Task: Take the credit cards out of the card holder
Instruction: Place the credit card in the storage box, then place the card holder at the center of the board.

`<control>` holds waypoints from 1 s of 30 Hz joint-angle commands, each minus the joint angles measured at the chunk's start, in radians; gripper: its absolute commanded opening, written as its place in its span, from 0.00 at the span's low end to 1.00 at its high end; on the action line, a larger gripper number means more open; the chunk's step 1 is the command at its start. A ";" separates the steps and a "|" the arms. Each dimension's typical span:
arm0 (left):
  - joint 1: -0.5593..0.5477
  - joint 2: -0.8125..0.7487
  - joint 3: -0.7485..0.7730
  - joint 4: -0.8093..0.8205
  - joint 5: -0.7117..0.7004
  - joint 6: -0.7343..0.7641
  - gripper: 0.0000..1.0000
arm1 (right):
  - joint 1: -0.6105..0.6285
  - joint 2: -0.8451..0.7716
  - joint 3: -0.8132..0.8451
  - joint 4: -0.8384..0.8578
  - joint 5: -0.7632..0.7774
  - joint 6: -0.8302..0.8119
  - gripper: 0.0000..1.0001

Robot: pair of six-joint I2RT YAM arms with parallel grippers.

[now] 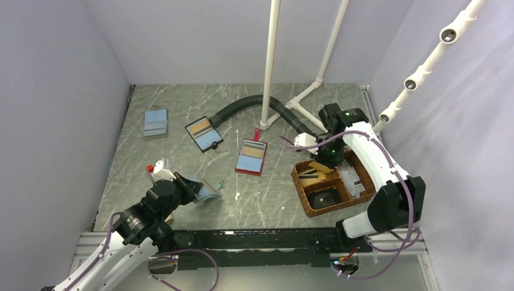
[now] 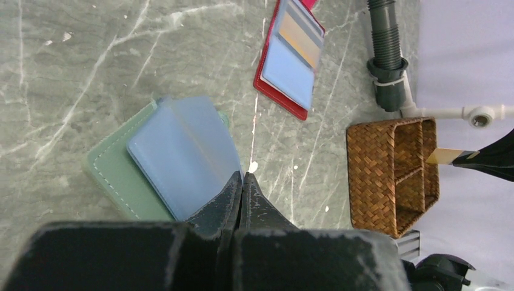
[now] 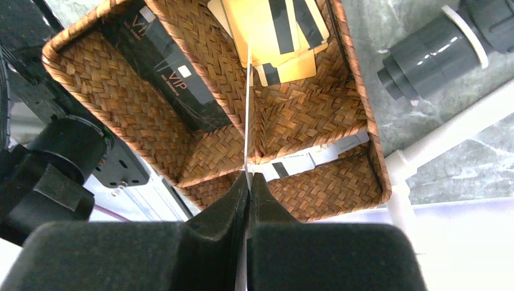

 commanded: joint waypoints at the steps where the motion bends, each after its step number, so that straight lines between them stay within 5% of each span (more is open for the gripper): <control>1: 0.003 0.062 0.088 0.070 -0.074 0.010 0.00 | -0.004 0.040 0.023 -0.016 0.052 -0.073 0.00; 6: 0.003 0.110 0.116 0.087 -0.103 0.000 0.00 | -0.001 0.108 0.026 -0.003 0.055 -0.083 0.04; 10: 0.003 0.150 0.120 0.103 -0.123 -0.021 0.00 | -0.003 0.153 0.014 0.050 0.070 -0.074 0.18; 16: 0.005 0.243 0.154 0.155 -0.143 0.001 0.00 | -0.017 0.242 0.095 0.183 0.140 0.084 0.22; 22: 0.065 0.365 0.208 0.225 -0.069 0.062 0.00 | -0.017 0.290 0.234 0.102 -0.112 0.161 0.24; 30: 0.356 0.553 0.299 0.309 0.154 0.151 0.00 | -0.002 0.293 0.250 0.113 -0.351 0.252 0.24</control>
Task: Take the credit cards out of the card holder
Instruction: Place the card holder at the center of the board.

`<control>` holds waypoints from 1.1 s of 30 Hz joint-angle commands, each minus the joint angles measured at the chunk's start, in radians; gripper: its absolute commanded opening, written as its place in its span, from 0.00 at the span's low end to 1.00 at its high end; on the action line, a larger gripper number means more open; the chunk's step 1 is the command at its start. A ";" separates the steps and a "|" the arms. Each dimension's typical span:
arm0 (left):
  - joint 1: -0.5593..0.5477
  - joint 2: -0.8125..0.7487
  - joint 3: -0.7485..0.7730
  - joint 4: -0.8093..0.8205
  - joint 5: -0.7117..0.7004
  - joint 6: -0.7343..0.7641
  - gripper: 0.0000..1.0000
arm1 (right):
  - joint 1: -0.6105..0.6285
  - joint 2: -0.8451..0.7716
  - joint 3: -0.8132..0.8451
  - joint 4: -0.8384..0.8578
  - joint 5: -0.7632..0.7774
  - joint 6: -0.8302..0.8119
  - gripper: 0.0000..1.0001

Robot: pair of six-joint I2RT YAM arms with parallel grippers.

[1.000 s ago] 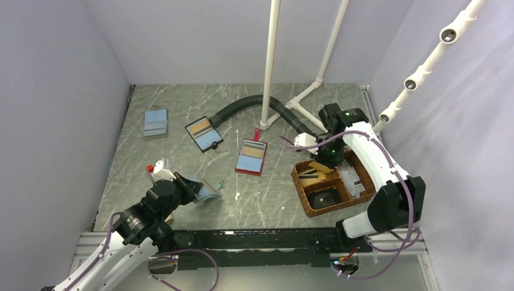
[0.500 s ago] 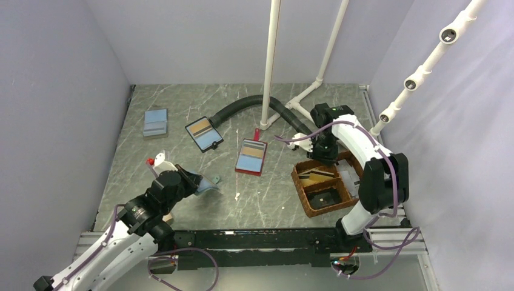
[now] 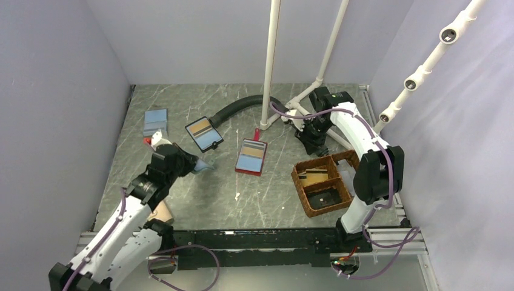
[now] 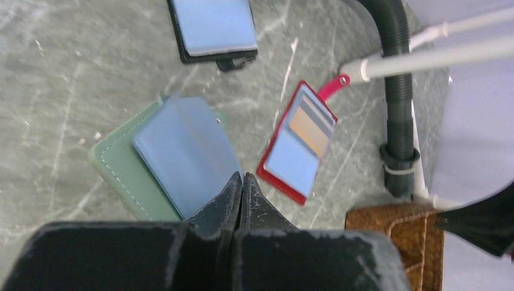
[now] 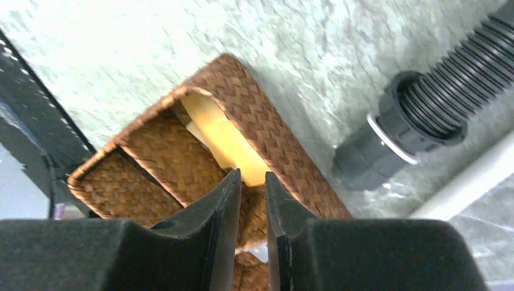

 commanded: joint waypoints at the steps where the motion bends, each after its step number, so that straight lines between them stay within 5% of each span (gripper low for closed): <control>1: 0.162 0.117 0.112 0.116 0.154 0.093 0.00 | 0.009 -0.015 0.016 0.001 -0.163 0.067 0.24; 8: 0.558 0.443 0.262 0.358 0.548 0.119 0.00 | 0.010 -0.077 -0.045 0.056 -0.217 0.089 0.24; 14: 0.661 0.690 0.411 0.532 0.617 0.155 0.00 | 0.010 -0.155 -0.138 0.118 -0.258 0.117 0.24; 20: 0.702 0.830 0.322 0.692 0.710 0.144 0.00 | 0.010 -0.219 -0.228 0.173 -0.304 0.155 0.24; 24: 0.707 0.817 0.231 0.630 0.703 0.187 0.01 | 0.010 -0.253 -0.264 0.195 -0.318 0.181 0.24; 33: 0.710 0.662 0.173 0.208 0.451 0.339 0.58 | 0.010 -0.316 -0.292 0.197 -0.320 0.218 0.24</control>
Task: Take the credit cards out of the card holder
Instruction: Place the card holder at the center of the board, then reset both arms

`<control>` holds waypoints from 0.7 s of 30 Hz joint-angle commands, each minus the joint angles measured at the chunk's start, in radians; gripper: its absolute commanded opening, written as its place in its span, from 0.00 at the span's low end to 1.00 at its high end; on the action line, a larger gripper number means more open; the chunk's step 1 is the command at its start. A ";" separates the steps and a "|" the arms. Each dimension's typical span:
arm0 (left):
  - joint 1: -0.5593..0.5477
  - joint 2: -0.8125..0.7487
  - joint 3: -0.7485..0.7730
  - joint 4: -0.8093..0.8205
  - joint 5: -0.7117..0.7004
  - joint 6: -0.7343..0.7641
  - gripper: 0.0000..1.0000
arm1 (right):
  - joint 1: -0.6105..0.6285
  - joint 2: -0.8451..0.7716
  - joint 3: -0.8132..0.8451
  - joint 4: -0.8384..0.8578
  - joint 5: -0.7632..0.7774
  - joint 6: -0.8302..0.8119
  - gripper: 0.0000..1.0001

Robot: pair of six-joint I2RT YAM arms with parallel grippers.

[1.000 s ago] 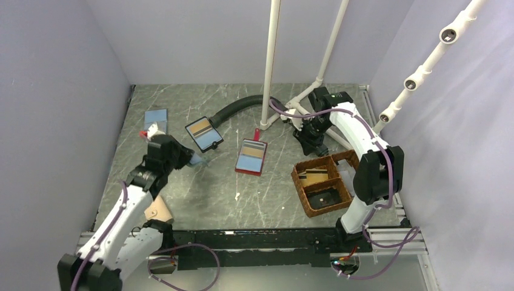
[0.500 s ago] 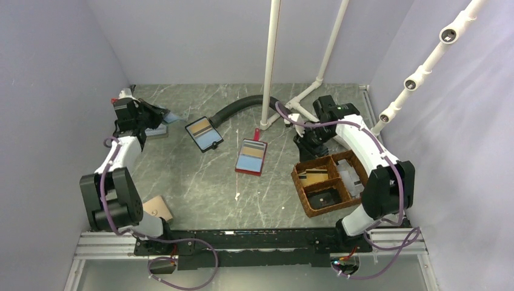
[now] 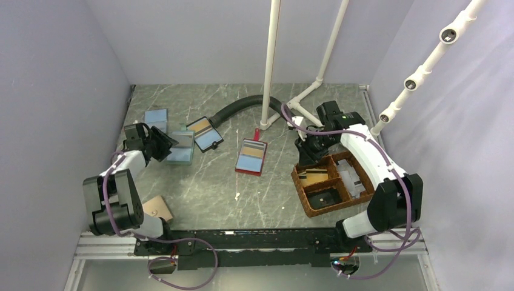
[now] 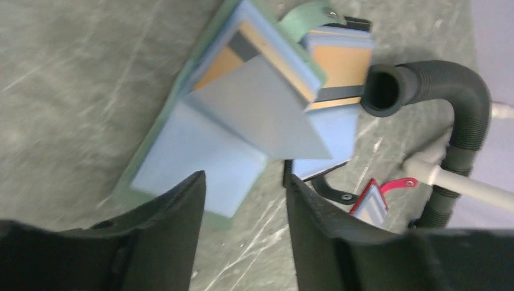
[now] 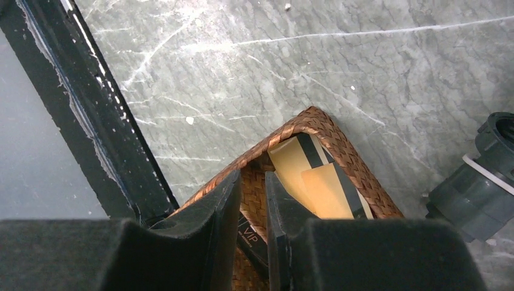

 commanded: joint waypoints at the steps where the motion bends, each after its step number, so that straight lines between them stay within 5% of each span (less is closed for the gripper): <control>1: 0.006 -0.129 0.057 -0.259 -0.149 0.103 0.60 | 0.001 -0.057 0.009 0.013 -0.032 0.019 0.24; 5: 0.004 -0.255 0.157 -0.459 -0.152 0.170 0.70 | 0.001 -0.108 0.034 -0.010 -0.016 0.021 0.25; 9: -0.029 -0.338 0.236 -0.635 -0.114 0.122 0.94 | -0.005 -0.162 0.060 -0.003 0.021 0.064 0.33; 14: -0.053 -0.432 0.291 -0.758 -0.004 0.095 0.99 | -0.063 -0.215 0.109 -0.005 0.031 0.110 0.71; 19: -0.117 -0.503 0.421 -0.941 -0.057 0.230 1.00 | -0.162 -0.246 0.148 -0.006 0.016 0.187 0.99; 21: -0.128 -0.539 0.450 -0.981 -0.055 0.250 0.99 | -0.195 -0.260 0.151 0.009 0.058 0.249 1.00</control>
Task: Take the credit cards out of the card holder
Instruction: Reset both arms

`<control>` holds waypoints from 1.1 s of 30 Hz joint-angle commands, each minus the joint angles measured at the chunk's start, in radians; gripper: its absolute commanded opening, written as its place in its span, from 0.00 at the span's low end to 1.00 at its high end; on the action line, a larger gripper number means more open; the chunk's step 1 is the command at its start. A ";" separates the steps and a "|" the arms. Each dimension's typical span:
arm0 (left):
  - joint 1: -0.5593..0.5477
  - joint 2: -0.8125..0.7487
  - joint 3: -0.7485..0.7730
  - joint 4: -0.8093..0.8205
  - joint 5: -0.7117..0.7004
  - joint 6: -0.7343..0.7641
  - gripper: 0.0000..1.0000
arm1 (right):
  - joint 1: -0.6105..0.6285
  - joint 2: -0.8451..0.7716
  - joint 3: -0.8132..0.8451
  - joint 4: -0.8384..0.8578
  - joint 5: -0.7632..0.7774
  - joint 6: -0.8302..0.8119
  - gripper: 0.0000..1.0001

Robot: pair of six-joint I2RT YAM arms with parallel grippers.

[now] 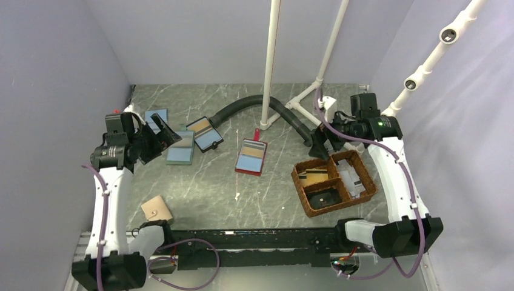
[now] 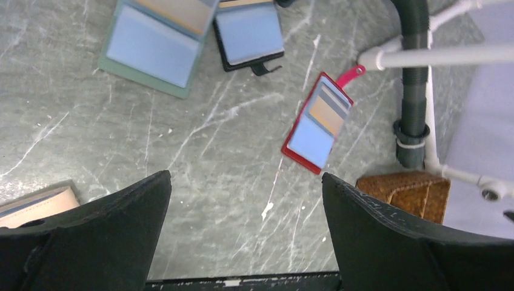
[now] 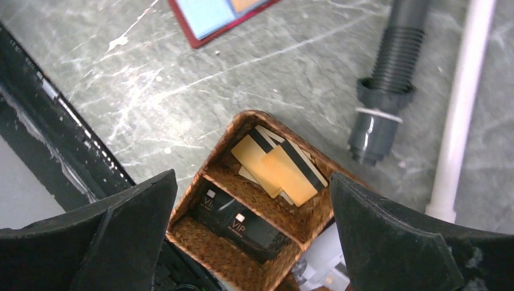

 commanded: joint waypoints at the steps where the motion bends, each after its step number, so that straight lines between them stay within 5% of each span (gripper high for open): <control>1: -0.032 -0.104 0.099 -0.163 0.010 0.085 0.99 | -0.081 -0.049 0.040 0.024 0.061 0.166 1.00; 15: -0.033 -0.235 0.110 -0.106 0.147 0.002 0.99 | -0.288 -0.175 0.048 0.074 -0.006 0.320 1.00; 33: -0.047 -0.263 0.051 -0.084 0.234 0.013 1.00 | -0.364 -0.205 -0.017 0.073 -0.090 0.374 1.00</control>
